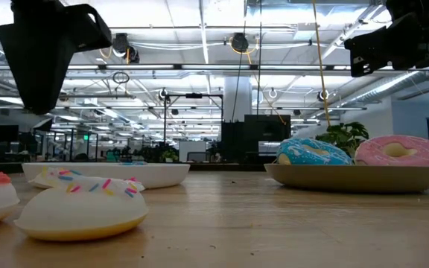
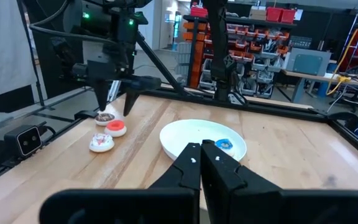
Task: Pick & Place donuts
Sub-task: Put the small orange donut on the white plate
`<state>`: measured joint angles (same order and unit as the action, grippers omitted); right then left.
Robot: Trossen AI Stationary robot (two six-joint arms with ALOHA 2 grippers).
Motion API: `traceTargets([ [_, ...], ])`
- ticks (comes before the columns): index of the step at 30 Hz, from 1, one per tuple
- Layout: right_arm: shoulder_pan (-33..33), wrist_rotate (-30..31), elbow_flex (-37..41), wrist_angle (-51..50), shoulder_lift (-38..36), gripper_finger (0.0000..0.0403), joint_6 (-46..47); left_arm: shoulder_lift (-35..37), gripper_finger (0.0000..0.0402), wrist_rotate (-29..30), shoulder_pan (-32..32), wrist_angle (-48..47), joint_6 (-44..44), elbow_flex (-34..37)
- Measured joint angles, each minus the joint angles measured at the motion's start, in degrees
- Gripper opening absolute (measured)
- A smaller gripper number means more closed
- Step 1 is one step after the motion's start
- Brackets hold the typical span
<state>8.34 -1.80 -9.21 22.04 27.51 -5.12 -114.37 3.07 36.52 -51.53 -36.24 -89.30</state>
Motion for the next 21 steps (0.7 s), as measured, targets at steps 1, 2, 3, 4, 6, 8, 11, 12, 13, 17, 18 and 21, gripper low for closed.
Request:
traceTargets([
  [1, 0.00, 0.00, 0.00, 0.00, 0.00, 0.0000, -0.05, 0.00, 0.0272, 0.02, 0.12, 0.00, -1.28, 0.00],
  [2, 0.00, 0.00, 0.00, 0.00, 0.00, 0.0000, -0.03, 0.00, 0.0277, 0.02, 0.24, 0.01, -2.74, 0.03],
  [3, 0.00, 0.00, 0.00, 0.00, 0.00, 0.0000, -0.04, 0.00, 0.0280, 0.00, 0.32, 0.01, -4.38, 0.04],
  [4, 0.00, -0.02, 0.00, 0.00, 0.00, 0.0000, -0.03, 0.00, 0.0283, 0.00, 0.34, 0.00, -5.86, 0.04],
  [6, 0.00, -0.02, 0.00, 0.00, 0.00, 0.0000, -0.03, 0.00, 0.0284, -0.01, 0.49, 0.25, -7.67, 0.04],
  [8, 0.00, -0.01, 0.00, -0.01, 0.00, 0.0000, -0.03, 0.00, 0.0284, 0.13, 1.12, 1.31, -7.49, 0.07],
  [11, 0.00, 0.00, 0.00, 0.00, 0.00, 0.0000, -0.03, 0.00, 0.0285, 2.05, 2.35, 2.38, -5.66, 0.07],
  [12, 0.00, -0.01, 0.00, 0.00, 0.00, 0.0000, -0.03, 0.00, 0.0285, 3.07, 2.65, 2.15, -5.69, 0.07],
  [13, 0.00, 0.00, 0.00, 0.00, 0.00, 0.0000, -0.03, 0.00, 0.0285, 3.83, 2.83, 1.88, -5.91, 0.07],
  [17, 0.00, 0.00, 0.00, 0.58, 0.00, 0.0000, -0.47, 0.00, 0.0285, 5.14, 3.04, 1.64, -5.10, 0.11],
  [18, 0.00, 0.00, 0.00, 0.83, -0.02, 0.0000, -0.51, 0.00, 0.0285, 5.26, 2.99, 1.67, -5.06, 0.11],
  [21, 0.00, 0.00, 0.00, 1.23, 0.00, 0.0000, -0.52, 0.00, 0.0285, 5.19, 2.08, 0.87, -8.13, 0.11],
])
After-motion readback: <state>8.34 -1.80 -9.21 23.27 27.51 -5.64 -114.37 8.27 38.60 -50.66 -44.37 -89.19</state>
